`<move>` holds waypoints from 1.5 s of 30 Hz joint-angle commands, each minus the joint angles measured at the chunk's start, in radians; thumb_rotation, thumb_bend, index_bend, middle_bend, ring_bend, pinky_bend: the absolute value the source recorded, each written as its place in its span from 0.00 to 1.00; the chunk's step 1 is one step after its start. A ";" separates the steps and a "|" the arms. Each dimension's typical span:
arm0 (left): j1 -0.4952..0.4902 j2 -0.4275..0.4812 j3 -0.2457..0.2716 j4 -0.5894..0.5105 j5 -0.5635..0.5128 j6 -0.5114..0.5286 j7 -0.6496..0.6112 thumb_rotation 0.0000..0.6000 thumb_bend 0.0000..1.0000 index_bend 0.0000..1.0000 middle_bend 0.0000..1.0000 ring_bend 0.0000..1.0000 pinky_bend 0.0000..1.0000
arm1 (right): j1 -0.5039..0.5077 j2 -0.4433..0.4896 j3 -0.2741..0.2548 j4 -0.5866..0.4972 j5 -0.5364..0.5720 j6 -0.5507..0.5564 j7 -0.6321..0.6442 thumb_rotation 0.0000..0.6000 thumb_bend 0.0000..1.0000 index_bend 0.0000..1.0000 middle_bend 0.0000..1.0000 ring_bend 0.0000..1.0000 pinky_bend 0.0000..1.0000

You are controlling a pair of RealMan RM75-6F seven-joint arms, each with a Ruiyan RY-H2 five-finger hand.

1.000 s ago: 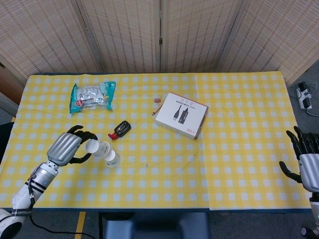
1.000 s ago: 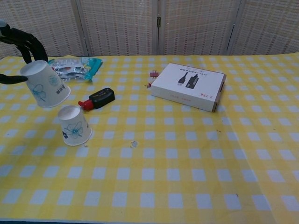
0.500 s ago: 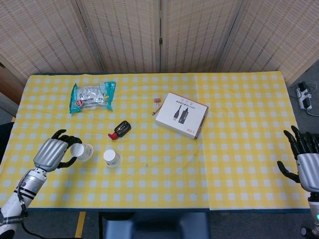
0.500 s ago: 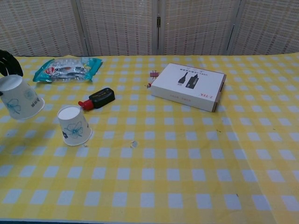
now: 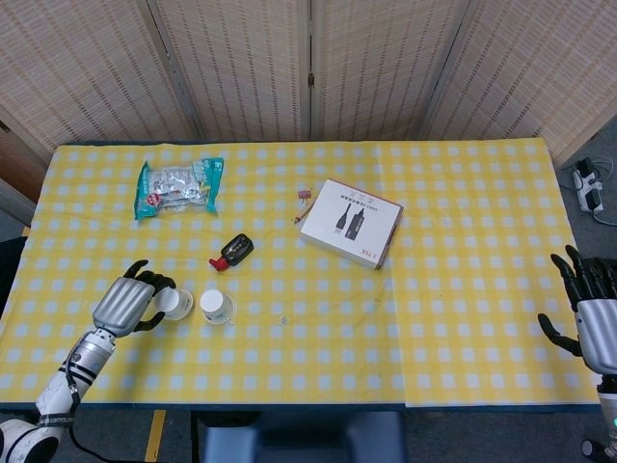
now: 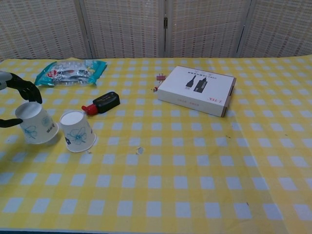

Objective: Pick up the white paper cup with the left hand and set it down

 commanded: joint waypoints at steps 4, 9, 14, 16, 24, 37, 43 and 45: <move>-0.009 -0.027 0.000 0.021 -0.009 -0.021 0.009 1.00 0.44 0.42 0.42 0.30 0.13 | 0.001 0.000 0.001 -0.002 0.001 -0.002 -0.003 1.00 0.35 0.00 0.01 0.10 0.00; -0.016 -0.045 -0.001 0.029 -0.013 -0.033 0.015 1.00 0.44 0.42 0.41 0.30 0.12 | 0.003 0.000 0.001 -0.004 0.007 -0.009 -0.006 1.00 0.35 0.00 0.01 0.10 0.00; -0.019 -0.055 -0.004 0.033 -0.020 -0.038 0.020 1.00 0.44 0.41 0.41 0.30 0.12 | 0.003 0.001 0.002 -0.006 0.009 -0.010 -0.008 1.00 0.35 0.00 0.01 0.10 0.00; -0.020 -0.058 -0.005 0.035 -0.023 -0.042 0.020 1.00 0.44 0.40 0.40 0.29 0.12 | 0.004 0.001 0.001 -0.006 0.010 -0.011 -0.009 1.00 0.35 0.00 0.01 0.10 0.00; -0.022 -0.051 -0.003 0.020 -0.037 -0.056 0.026 1.00 0.44 0.22 0.33 0.21 0.10 | 0.003 0.003 0.001 -0.009 0.013 -0.012 -0.008 1.00 0.35 0.00 0.01 0.10 0.00; 0.062 0.064 -0.063 -0.074 -0.073 0.112 -0.057 1.00 0.44 0.14 0.28 0.16 0.08 | 0.010 0.000 -0.003 -0.005 0.038 -0.050 -0.006 1.00 0.35 0.00 0.01 0.10 0.00; 0.149 0.087 -0.060 -0.089 -0.085 0.239 -0.052 1.00 0.44 0.17 0.28 0.16 0.07 | 0.022 -0.012 -0.012 0.007 0.025 -0.075 0.028 1.00 0.35 0.00 0.01 0.10 0.00; 0.178 0.087 -0.050 -0.090 -0.080 0.276 -0.048 1.00 0.44 0.17 0.28 0.16 0.07 | 0.025 -0.015 -0.015 0.011 0.019 -0.081 0.041 1.00 0.35 0.00 0.01 0.11 0.00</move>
